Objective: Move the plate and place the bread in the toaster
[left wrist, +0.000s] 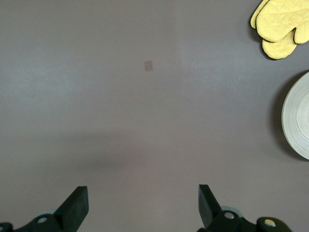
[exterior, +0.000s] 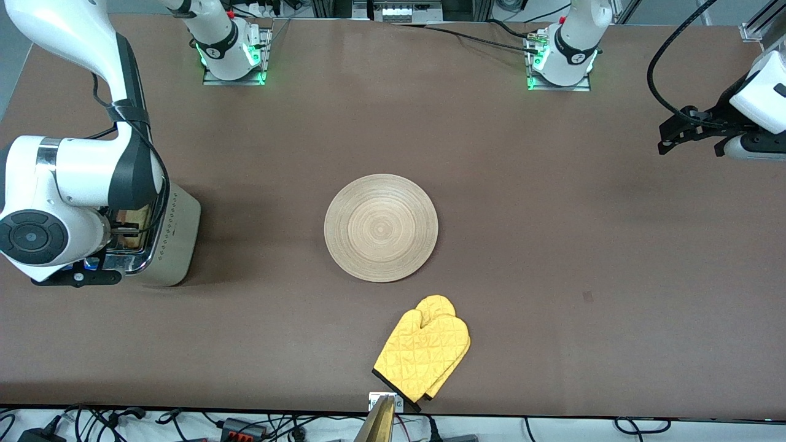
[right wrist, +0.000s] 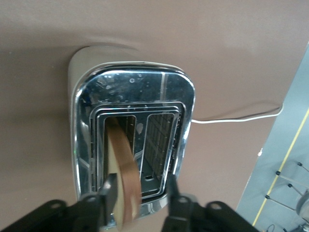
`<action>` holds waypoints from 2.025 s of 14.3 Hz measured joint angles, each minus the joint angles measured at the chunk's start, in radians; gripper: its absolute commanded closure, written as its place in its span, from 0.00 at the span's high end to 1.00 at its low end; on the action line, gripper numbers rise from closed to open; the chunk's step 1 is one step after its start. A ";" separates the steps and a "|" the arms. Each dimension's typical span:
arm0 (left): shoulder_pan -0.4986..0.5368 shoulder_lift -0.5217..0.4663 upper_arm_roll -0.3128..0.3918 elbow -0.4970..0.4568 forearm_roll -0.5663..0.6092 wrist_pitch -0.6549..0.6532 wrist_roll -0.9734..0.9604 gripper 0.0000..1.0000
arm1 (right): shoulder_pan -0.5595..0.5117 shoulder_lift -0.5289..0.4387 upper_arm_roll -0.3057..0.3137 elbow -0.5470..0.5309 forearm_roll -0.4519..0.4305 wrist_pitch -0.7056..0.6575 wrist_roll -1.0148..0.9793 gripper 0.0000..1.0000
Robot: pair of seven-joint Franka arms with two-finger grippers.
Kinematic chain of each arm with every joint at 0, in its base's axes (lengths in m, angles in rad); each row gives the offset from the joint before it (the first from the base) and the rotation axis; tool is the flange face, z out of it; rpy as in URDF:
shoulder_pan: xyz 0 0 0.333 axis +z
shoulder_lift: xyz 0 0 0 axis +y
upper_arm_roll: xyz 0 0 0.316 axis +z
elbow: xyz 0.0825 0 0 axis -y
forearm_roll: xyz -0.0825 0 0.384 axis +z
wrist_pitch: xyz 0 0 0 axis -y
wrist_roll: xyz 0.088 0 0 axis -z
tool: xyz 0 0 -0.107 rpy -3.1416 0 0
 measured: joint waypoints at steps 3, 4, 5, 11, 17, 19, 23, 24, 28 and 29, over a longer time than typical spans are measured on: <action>0.001 0.000 0.000 0.000 0.000 0.000 0.000 1.00 | 0.003 -0.012 0.000 0.018 0.076 -0.034 0.000 1.00; 0.001 0.000 0.000 0.000 0.000 0.000 0.000 1.00 | 0.003 -0.022 0.000 0.023 0.104 -0.041 0.000 1.00; 0.001 0.000 0.000 0.000 0.000 0.000 0.000 1.00 | 0.001 -0.036 -0.001 0.027 0.138 -0.043 0.000 1.00; 0.001 0.000 0.000 0.000 0.000 0.000 0.000 1.00 | -0.009 -0.149 -0.004 0.036 0.251 -0.054 -0.007 1.00; 0.001 0.000 0.000 0.000 0.000 0.000 0.000 1.00 | -0.026 -0.194 -0.012 0.034 0.358 -0.073 -0.007 1.00; 0.001 0.000 0.000 0.000 0.000 0.000 0.000 1.00 | -0.040 -0.193 -0.013 0.033 0.359 -0.073 -0.007 1.00; 0.001 0.000 0.000 0.000 0.000 0.000 0.000 1.00 | -0.087 -0.192 -0.014 0.033 0.402 -0.073 -0.021 1.00; 0.001 0.000 0.000 0.000 0.000 0.000 0.000 1.00 | -0.090 -0.192 -0.014 0.033 0.407 -0.073 -0.022 1.00; 0.001 0.000 0.000 0.000 0.000 0.000 0.000 1.00 | -0.096 -0.244 0.011 0.000 0.390 -0.075 -0.022 1.00; 0.001 0.000 0.000 0.000 0.000 0.000 0.000 1.00 | -0.114 -0.274 0.045 -0.030 0.378 -0.067 -0.021 1.00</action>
